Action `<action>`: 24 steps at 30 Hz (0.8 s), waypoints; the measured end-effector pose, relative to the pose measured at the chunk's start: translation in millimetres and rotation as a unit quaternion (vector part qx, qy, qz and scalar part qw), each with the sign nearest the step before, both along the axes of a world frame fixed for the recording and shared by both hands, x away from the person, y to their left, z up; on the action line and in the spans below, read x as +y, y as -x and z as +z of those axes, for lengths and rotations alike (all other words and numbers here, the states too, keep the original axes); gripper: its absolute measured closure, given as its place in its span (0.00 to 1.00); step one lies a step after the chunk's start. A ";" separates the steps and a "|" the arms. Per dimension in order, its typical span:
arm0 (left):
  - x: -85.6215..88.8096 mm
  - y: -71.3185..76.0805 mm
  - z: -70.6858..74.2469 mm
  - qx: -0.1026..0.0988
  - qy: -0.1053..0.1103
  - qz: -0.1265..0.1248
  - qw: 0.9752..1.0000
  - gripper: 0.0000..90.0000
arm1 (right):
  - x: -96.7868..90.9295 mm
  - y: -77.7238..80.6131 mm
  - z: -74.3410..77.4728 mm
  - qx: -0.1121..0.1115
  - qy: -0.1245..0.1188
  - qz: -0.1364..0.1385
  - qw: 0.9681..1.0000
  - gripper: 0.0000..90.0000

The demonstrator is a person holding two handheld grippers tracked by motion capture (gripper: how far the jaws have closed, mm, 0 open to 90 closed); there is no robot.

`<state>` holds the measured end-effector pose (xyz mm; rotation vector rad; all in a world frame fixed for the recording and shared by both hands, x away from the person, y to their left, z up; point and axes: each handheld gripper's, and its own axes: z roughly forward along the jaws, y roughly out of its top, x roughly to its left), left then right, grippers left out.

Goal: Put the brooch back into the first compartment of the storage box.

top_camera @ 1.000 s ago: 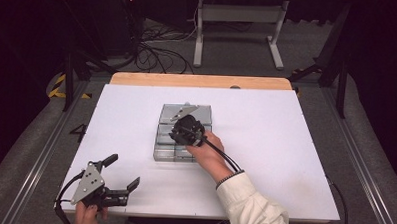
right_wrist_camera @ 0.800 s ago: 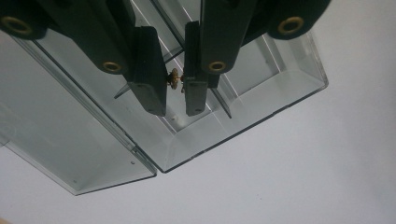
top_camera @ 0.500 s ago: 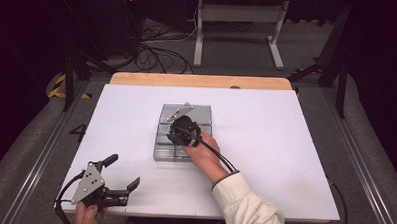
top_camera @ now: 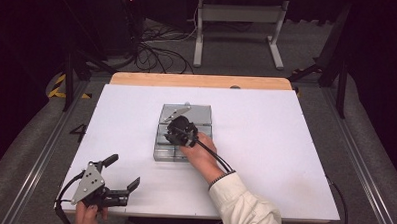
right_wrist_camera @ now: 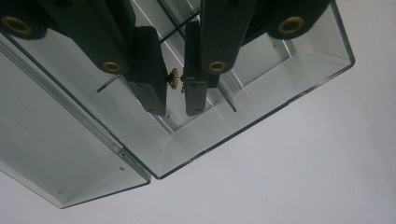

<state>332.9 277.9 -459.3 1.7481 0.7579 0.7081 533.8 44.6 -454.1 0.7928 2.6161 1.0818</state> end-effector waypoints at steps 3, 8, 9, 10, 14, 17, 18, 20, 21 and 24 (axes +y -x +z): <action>0.0 0.1 0.1 0.000 0.000 0.000 1.000 0.04 | 0.1 -0.2 0.0 0.001 -0.001 0.000 1.000 0.89; 0.3 0.0 0.1 -0.001 0.000 -0.001 1.000 0.04 | -0.5 -0.1 0.8 -0.001 -0.004 -0.005 1.000 0.77; 0.1 0.2 0.0 0.000 0.002 -0.001 1.000 0.04 | -0.8 -0.1 1.2 -0.002 -0.005 -0.003 1.000 0.75; 0.2 0.1 0.1 0.000 0.001 -0.001 1.000 0.04 | -1.0 0.0 1.8 -0.001 -0.007 -0.002 1.000 0.74; 0.7 -0.2 0.0 -0.001 0.000 0.000 1.000 0.04 | -3.7 0.6 6.2 -0.002 -0.014 0.000 1.000 0.69; 0.8 -0.2 0.0 0.000 0.000 0.000 1.000 0.04 | -8.2 0.9 12.2 -0.002 -0.024 0.000 1.000 0.61; 0.7 -0.1 0.0 -0.001 0.000 0.000 1.000 0.04 | -9.6 1.0 13.9 -0.001 -0.029 -0.001 1.000 0.58; 0.5 0.0 0.1 0.000 0.002 0.000 1.000 0.04 | -14.2 1.7 19.7 -0.001 -0.041 0.002 0.999 0.51; 0.5 0.0 0.1 0.000 0.002 0.000 1.000 0.04 | -16.2 2.5 22.7 -0.003 -0.046 0.003 0.999 0.49; 0.0 -0.3 0.2 0.001 0.003 0.000 1.000 0.04 | -21.2 6.2 31.6 -0.010 -0.057 0.007 0.998 0.41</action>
